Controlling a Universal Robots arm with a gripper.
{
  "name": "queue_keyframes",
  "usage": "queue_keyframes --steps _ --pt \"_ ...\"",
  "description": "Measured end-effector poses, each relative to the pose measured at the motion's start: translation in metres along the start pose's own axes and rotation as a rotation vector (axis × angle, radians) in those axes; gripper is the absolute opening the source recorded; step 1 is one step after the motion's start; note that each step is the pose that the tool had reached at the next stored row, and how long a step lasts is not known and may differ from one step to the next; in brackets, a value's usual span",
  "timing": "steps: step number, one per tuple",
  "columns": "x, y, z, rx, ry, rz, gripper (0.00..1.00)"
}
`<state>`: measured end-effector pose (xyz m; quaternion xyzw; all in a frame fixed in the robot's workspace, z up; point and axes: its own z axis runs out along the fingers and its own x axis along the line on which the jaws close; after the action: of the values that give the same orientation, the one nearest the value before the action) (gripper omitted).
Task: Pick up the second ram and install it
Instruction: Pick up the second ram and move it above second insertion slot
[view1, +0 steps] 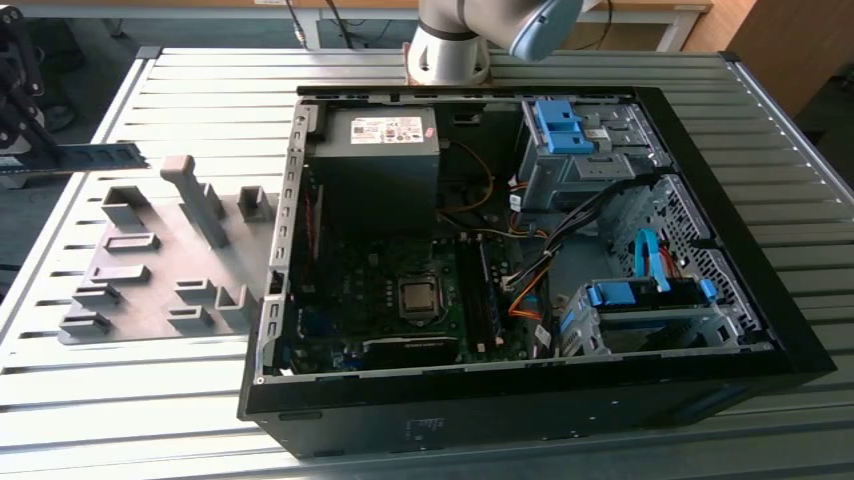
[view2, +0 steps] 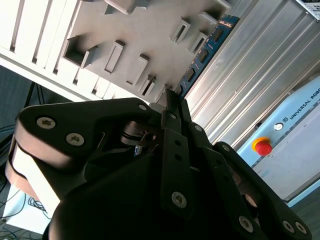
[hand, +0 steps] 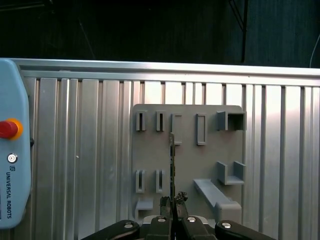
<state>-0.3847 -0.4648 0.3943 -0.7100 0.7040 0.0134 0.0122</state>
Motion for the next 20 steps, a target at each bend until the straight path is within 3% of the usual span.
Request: queue_keyframes --steps 20 --pt "0.0001 -0.0083 0.0000 0.0000 0.0000 0.000 0.14"
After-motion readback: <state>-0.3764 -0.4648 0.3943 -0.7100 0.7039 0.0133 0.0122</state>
